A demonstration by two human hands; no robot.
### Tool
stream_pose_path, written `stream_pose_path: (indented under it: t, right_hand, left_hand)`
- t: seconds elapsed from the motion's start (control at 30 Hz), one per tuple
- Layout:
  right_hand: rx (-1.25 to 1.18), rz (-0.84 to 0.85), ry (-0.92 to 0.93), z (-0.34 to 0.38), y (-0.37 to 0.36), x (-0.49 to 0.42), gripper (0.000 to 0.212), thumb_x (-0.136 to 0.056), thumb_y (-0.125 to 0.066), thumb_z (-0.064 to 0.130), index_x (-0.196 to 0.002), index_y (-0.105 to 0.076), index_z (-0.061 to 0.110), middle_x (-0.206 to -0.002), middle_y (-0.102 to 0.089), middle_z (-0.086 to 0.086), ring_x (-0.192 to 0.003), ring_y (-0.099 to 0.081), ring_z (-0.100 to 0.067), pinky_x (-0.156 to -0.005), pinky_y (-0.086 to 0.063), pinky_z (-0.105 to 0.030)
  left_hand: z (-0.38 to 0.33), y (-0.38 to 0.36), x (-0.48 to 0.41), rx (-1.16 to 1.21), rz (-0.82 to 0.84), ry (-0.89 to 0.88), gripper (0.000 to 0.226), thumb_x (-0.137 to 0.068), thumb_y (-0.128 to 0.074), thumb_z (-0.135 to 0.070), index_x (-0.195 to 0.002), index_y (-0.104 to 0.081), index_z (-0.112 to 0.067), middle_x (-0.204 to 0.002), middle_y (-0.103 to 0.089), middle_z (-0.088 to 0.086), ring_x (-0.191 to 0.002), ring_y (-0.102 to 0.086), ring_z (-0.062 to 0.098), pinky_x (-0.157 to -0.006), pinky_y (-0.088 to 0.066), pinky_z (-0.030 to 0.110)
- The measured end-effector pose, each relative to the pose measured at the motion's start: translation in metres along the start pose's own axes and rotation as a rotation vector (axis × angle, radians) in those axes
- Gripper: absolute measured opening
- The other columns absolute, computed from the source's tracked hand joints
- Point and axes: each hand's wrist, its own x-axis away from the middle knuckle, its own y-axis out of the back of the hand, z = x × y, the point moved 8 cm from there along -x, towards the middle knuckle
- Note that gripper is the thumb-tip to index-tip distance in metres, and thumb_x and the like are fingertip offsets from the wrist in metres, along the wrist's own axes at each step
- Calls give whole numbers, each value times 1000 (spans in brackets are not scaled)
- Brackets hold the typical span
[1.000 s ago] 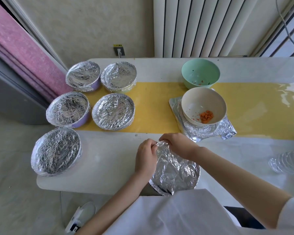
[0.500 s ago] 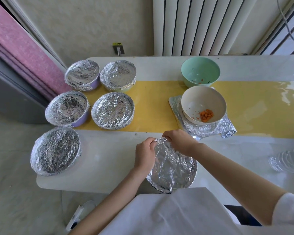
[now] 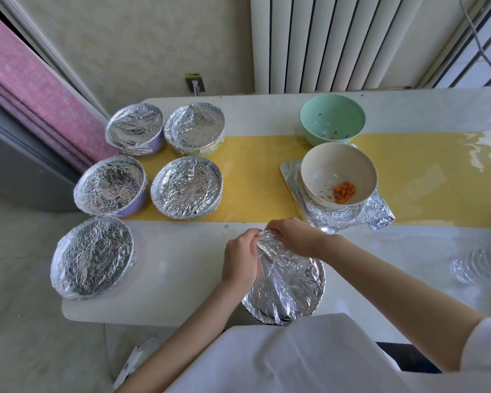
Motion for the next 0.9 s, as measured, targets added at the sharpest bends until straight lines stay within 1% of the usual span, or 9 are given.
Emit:
stream_pose_path:
  t: [0.07, 0.17, 0.27, 0.33, 0.4, 0.57, 0.67, 0.77, 0.9]
  right_hand:
    - [-57, -18, -19, -3, 0, 0, 30, -101, -34, 16, -121, -55, 14, -102, -65, -9, -90, -61, -27, -81, -50, -45]
    - [-142, -89, -47, -9, 2, 2, 32, -99, -37, 9, -123, -56, 16, -112, -65, -7, -95, -63, -26, -85, -50, -42]
    - [-160, -126, -49, -11, 2, 4, 31, -99, -38, 9, -121, -59, 14, -112, -65, -7, -90, -65, -25, -82, -50, -41]
    - [-156, -137, -56, -11, 1, 3, 30, -100, -38, 12, -121, -60, 14, -111, -66, -7, -89, -65, -25, -81, -51, -41]
    - [-125, -123, -61, -11, 0, 2, 30, -100, -38, 11, -121, -59, 15, -106, -67, -8, -85, -65, -26, -79, -51, -42]
    - [-7, -75, -73, -12, -5, -3, 34, -93, -43, 0, -118, -58, 18, -92, -69, -8, -75, -65, -22, -71, -55, -43]
    - [69, -28, -74, -6, -2, -5, 37, -92, -42, -2, -121, -56, 16, -88, -65, -8, -72, -60, -24, -66, -53, -40]
    - [93, 11, -51, 0, 1, -9, 30, -97, -39, 6, -117, -59, 15, -86, -59, -4, -71, -57, -21, -63, -49, -35]
    - [95, -15, -58, 3, -1, -13, 26, -95, -40, 6, -107, -61, 16, -85, -63, -6, -74, -60, -27, -69, -54, -43]
  left_hand:
    - [5, -1, -1, 8, 4, 33, 22, -96, -47, -10, -101, -67, -1, -72, -65, 19, -64, -57, 32, -55, -33, 17]
    - [17, 2, 2, 4, -13, 113, 23, -97, -45, -11, -103, -66, -4, -74, -65, 19, -68, -56, 34, -56, -29, 22]
    - [19, 2, 6, -28, 10, 135, 26, -97, -40, -12, -114, -61, -11, -92, -68, 12, -85, -60, 29, -67, -39, 27]
    - [16, 0, 6, -6, 39, 137, 28, -97, -39, -11, -114, -60, -12, -96, -67, 9, -87, -61, 26, -74, -45, 31]
    - [17, -4, 3, 13, 63, 148, 28, -97, -37, -9, -110, -62, -10, -87, -67, 12, -78, -60, 27, -72, -48, 37]
    - [17, -3, 3, -22, 43, 128, 30, -97, -37, -5, -111, -63, -10, -79, -65, 13, -72, -58, 27, -66, -43, 34]
    - [14, 0, 7, -50, 14, 117, 28, -96, -38, -4, -106, -64, -8, -68, -56, 7, -61, -48, 24, -57, -32, 31]
    - [13, 3, 8, -62, 2, 118, 23, -97, -39, -6, -105, -61, -7, -70, -54, 5, -62, -46, 22, -55, -26, 26]
    - [13, 3, 8, -56, 12, 131, 14, -98, -40, -9, -100, -54, -6, -80, -61, 12, -68, -49, 22, -57, -31, 27]
